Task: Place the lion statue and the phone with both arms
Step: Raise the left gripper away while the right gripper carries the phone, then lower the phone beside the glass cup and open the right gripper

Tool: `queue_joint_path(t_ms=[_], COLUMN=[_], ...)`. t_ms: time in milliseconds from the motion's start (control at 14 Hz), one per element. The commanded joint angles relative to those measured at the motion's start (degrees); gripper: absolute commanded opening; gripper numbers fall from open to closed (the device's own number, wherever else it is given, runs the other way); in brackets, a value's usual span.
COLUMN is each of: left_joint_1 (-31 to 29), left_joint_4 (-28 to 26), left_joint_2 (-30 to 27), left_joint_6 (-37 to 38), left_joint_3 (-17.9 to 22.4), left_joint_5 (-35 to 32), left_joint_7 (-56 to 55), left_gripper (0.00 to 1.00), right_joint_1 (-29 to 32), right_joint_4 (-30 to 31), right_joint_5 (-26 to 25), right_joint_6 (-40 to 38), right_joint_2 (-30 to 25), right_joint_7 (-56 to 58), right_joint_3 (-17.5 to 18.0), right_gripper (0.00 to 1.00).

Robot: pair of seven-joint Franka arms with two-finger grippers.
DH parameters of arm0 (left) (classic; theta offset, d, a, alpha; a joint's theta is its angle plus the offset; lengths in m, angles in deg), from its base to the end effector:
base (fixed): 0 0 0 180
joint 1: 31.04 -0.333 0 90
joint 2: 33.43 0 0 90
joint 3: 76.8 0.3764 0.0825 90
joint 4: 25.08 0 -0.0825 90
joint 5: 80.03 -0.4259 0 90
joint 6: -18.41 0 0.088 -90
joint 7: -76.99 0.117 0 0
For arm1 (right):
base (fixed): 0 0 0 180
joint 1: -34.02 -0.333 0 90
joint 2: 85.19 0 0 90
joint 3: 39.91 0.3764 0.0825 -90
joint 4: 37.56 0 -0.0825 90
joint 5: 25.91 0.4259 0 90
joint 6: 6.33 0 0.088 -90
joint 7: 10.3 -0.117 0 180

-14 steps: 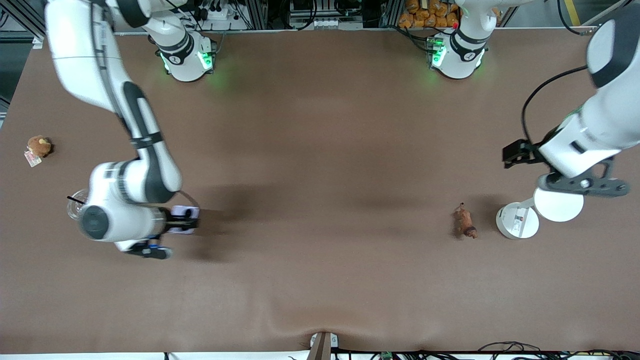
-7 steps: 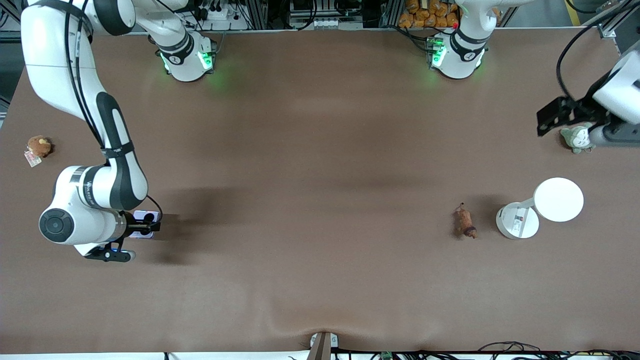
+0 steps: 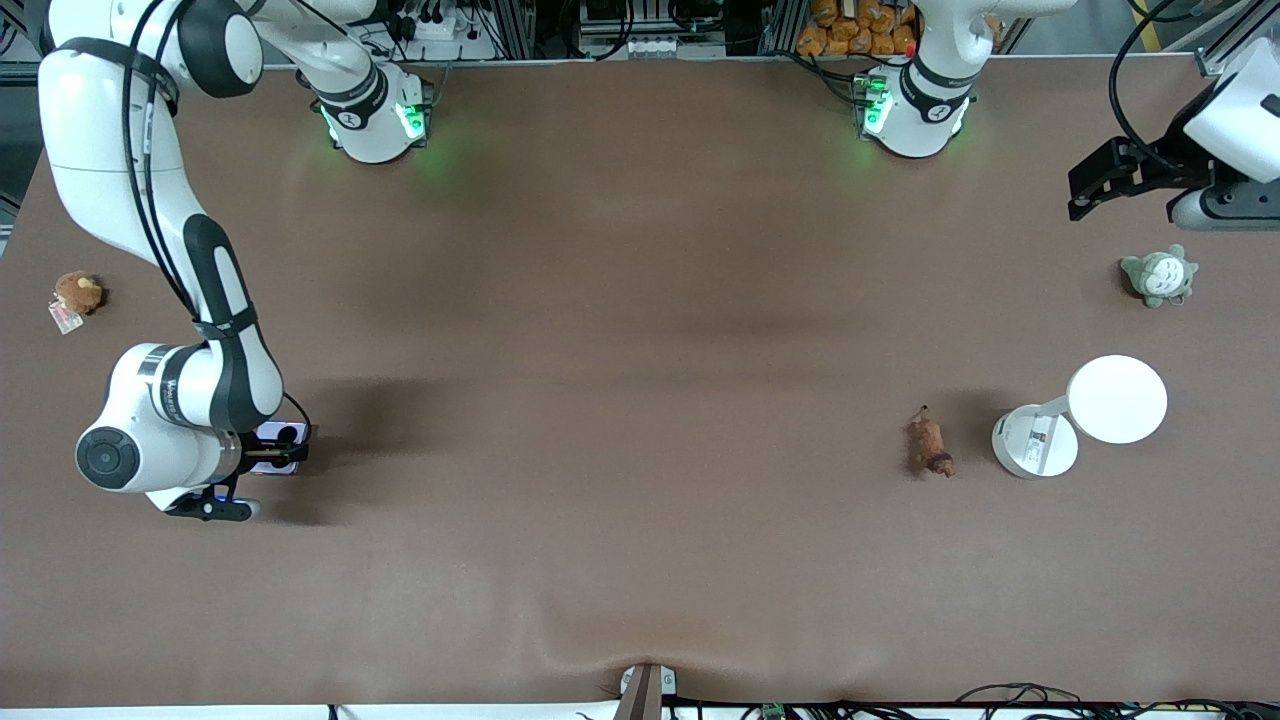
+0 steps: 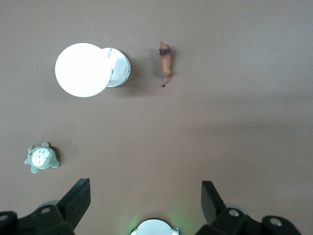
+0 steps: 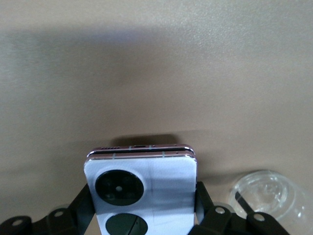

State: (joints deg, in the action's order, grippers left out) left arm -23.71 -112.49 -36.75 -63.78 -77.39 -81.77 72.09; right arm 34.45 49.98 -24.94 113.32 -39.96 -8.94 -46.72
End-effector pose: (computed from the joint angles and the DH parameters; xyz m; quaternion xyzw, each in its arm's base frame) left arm 0.5549 -0.0735 0.7197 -0.9994 0.0245 0.0148 0.0171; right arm 0.7495 -0.0807 0.1801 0.9921 -0.0433 -0.1140 0.0285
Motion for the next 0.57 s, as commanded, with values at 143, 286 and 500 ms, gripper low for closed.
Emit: queue_joint_path(t_ms=[143, 286, 500], left_joint_1=[0.4, 0.4, -0.9], left_joint_4=[-1.3, -1.4, -1.3], left_joint_2=[-1.3, -1.3, -1.4], left_joint_6=[0.4, 1.2, 1.4], left_joint_3=[1.0, 1.0, 1.1], left_joint_5=[1.9, 2.0, 1.9], left_joint_7=[-0.7, -0.9, -0.9], left_gripper=[1.0, 1.0, 1.0], right_joint_1=[1.3, 1.4, 0.9], right_joint_4=[-0.3, -0.3, -1.6], right_joint_5=[-0.3, -0.2, -0.1], right_joint_6=[1.2, 1.9, 1.5], right_joint_2=[0.7, 0.7, -0.1], right_joint_7=[1.1, 0.9, 0.4], right_joint_3=[0.8, 0.8, 0.8], right_gripper=[0.86, 1.0, 1.0])
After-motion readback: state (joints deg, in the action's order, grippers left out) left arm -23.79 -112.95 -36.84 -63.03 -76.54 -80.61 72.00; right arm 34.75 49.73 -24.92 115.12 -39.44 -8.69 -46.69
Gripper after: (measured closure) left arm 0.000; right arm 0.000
